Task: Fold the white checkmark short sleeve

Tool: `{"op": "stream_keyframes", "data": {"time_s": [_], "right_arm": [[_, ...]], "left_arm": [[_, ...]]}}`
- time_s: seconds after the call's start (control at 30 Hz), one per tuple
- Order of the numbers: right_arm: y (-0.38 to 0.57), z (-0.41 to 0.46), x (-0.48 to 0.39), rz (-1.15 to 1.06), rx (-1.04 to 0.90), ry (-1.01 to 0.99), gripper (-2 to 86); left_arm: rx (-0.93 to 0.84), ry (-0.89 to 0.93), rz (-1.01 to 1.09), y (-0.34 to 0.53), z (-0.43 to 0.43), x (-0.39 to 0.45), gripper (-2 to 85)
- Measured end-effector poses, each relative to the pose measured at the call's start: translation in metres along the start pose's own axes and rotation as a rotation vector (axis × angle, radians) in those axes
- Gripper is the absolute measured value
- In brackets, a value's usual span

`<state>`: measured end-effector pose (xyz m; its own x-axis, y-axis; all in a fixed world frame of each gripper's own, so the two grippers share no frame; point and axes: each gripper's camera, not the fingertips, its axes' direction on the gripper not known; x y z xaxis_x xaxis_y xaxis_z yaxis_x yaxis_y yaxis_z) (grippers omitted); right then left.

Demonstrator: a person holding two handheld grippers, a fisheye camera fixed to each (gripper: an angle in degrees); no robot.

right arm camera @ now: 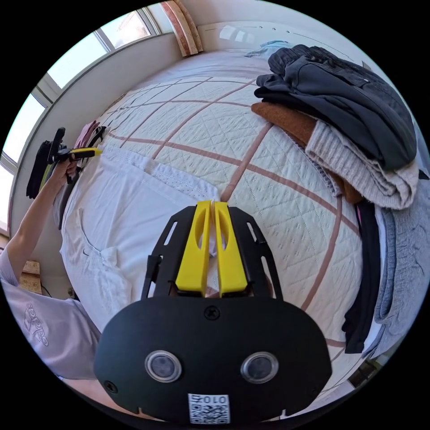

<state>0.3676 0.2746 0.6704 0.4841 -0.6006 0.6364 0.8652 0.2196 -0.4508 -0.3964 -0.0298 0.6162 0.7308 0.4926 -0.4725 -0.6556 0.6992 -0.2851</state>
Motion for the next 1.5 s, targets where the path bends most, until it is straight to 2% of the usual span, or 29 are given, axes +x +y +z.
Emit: {"op": "stream_keyframes", "data": {"time_s": [0.1,0.2,0.33,0.63,0.77,0.9,0.97,1.03,1.13,1.2,1.33,1.43,1.5], "right_arm": [[0.003,-0.008,0.000,0.002,0.017,-0.014,1.7],[0.004,-0.011,-0.001,0.007,0.014,-0.016,1.9],[0.002,-0.013,-0.004,-0.002,0.002,-0.002,2.1],[0.003,0.007,0.000,-0.009,-0.052,0.010,2.8],[0.009,0.000,0.001,-0.004,-0.026,0.003,3.3],[0.026,-0.040,-0.002,-0.026,0.081,-0.064,3.5],[0.057,-0.084,-0.020,-0.151,0.208,-0.102,3.6],[0.097,-0.115,-0.038,-0.281,0.290,-0.115,3.7],[0.179,-0.141,-0.057,-0.459,0.341,-0.214,3.8],[0.220,-0.132,-0.058,-0.469,0.317,-0.247,3.8],[0.273,-0.062,-0.063,-0.387,0.104,-0.299,3.8],[0.283,-0.028,-0.069,-0.326,-0.002,-0.268,3.7],[0.285,-0.026,-0.071,-0.311,0.001,-0.240,3.6]], "left_arm": [[0.043,0.106,-0.003,0.007,-0.004,-0.008,3.3],[-0.001,0.095,-0.018,0.010,0.006,-0.016,3.5],[0.012,0.166,-0.022,0.008,0.013,-0.025,5.5],[-0.041,0.011,0.071,0.002,0.016,-0.019,1.3],[-0.009,0.033,0.117,0.009,0.007,-0.014,0.2],[0.153,0.161,0.131,0.033,-0.036,-0.018,-0.1],[0.268,0.219,0.219,0.054,-0.068,-0.007,-0.2],[0.397,0.258,0.386,0.101,-0.117,0.020,-0.2],[0.460,0.302,0.628,0.186,-0.161,0.058,-0.2],[0.411,0.279,0.697,0.235,-0.161,0.076,-0.2],[0.150,0.239,0.720,0.304,-0.108,0.107,-0.2],[0.097,0.208,0.683,0.320,-0.086,0.119,-0.1],[0.081,0.181,0.665,0.322,-0.083,0.124,-0.1]]}}
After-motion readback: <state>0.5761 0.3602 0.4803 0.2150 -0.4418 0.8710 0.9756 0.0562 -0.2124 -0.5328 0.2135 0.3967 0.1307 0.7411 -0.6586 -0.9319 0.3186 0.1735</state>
